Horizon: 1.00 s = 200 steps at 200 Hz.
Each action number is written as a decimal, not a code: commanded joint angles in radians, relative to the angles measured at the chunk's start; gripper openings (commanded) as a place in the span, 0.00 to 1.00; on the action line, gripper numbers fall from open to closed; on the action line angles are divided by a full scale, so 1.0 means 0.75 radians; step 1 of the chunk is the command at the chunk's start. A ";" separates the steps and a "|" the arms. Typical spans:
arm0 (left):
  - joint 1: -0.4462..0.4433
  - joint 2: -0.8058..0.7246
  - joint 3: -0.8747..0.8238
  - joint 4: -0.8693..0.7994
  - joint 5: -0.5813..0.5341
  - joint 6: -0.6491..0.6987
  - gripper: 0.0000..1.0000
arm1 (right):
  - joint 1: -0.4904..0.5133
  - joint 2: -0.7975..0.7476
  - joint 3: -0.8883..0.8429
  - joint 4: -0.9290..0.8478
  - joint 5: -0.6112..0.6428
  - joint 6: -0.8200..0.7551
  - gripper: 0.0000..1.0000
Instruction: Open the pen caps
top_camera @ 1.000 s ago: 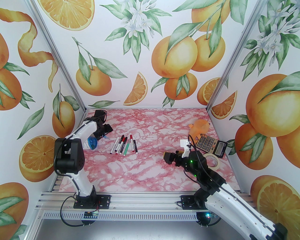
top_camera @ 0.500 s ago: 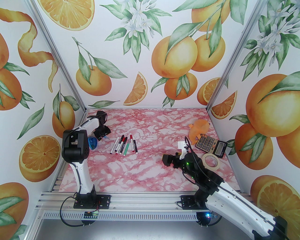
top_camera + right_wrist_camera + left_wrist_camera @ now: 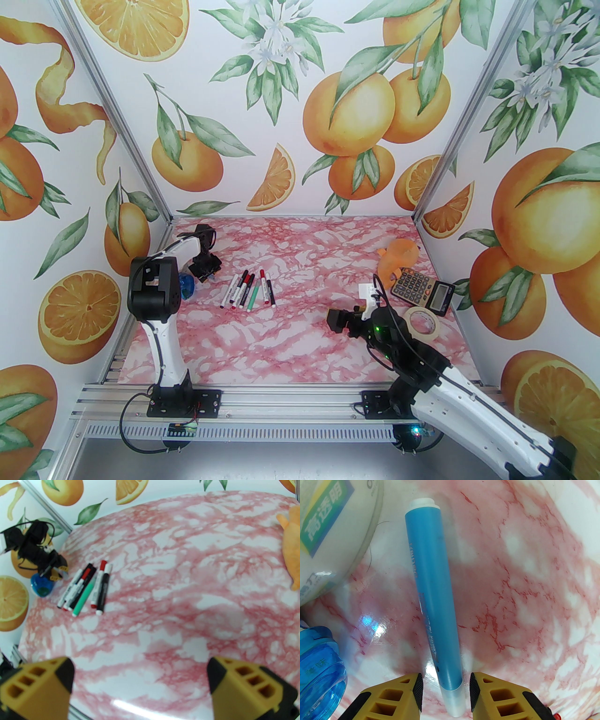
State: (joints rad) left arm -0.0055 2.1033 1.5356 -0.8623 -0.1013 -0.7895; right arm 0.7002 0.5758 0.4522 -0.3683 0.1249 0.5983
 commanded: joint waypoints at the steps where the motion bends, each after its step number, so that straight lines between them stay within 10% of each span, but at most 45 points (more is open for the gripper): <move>1: 0.012 0.023 0.043 0.014 0.013 -0.036 0.35 | 0.012 -0.024 0.013 -0.035 0.031 0.021 1.00; 120: -0.035 -0.135 -0.024 0.106 0.113 -0.005 0.19 | 0.011 -0.054 0.008 -0.052 0.018 0.057 1.00; 200: -0.409 -0.548 -0.305 0.080 0.068 -0.103 0.20 | 0.011 -0.059 0.051 -0.120 0.007 0.064 1.00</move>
State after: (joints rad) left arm -0.2142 1.7729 1.3911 -0.8001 -0.0414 -0.8146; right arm 0.7002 0.5423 0.4561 -0.4126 0.1318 0.6323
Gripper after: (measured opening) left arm 0.204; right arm 0.997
